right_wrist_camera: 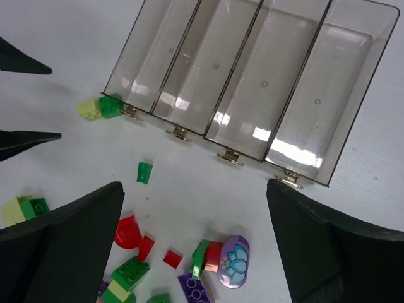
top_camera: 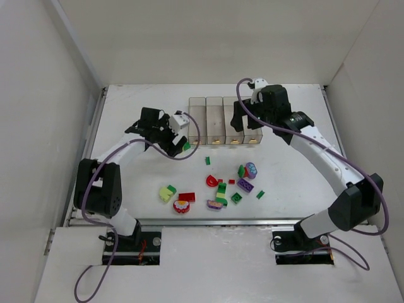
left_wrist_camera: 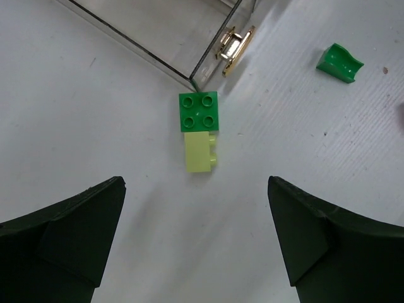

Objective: Sort the legos into containers by color

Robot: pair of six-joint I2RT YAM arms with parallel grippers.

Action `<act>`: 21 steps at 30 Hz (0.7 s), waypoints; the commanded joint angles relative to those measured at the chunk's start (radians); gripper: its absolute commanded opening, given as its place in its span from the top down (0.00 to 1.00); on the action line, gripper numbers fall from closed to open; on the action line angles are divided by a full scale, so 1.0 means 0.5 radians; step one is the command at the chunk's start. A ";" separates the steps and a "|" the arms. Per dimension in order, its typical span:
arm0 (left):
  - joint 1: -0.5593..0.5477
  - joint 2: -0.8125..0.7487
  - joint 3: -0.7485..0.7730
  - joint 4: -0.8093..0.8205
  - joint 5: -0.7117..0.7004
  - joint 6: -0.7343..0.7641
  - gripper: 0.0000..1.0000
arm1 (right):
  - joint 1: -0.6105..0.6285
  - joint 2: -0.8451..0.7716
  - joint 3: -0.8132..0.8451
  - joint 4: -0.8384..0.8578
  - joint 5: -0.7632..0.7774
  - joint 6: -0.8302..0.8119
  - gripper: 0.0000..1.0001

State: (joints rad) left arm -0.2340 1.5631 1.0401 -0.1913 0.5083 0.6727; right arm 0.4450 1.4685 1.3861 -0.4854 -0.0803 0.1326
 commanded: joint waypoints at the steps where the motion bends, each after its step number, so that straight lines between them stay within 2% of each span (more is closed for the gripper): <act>1: -0.044 0.055 0.030 0.030 0.058 0.011 0.06 | 0.030 -0.010 0.026 0.096 -0.036 0.042 0.00; 3: -0.072 0.171 0.104 0.012 -0.020 -0.060 0.08 | 0.030 0.036 0.026 0.118 -0.036 0.023 0.00; 6: -0.072 0.417 0.331 -0.218 0.029 -0.024 0.24 | 0.049 0.054 0.026 0.139 -0.079 0.005 0.00; 8: -0.072 0.515 0.405 -0.302 0.030 0.004 0.27 | 0.049 0.054 0.026 0.164 -0.079 -0.013 0.00; 11: -0.072 0.515 0.368 -0.216 -0.047 0.004 0.31 | 0.049 0.054 0.026 0.164 -0.054 -0.014 0.00; 13: -0.072 0.534 0.340 -0.170 -0.126 0.004 0.40 | 0.049 0.054 0.044 0.182 -0.054 -0.035 0.00; 16: -0.072 0.555 0.340 -0.197 -0.127 0.081 0.47 | 0.049 0.054 0.044 0.182 -0.054 -0.053 0.00; 19: -0.072 0.574 0.340 -0.173 -0.145 0.060 0.59 | 0.049 0.054 0.044 0.201 -0.054 -0.053 0.00; 21: -0.090 0.592 0.365 -0.154 -0.109 0.038 0.71 | 0.049 0.054 0.044 0.201 -0.054 -0.053 0.00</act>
State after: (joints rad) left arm -0.2733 1.8553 1.2037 -0.2729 0.4385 0.6853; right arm 0.4599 1.5028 1.3861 -0.4438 -0.1020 0.1200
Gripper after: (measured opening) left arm 0.318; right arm 1.000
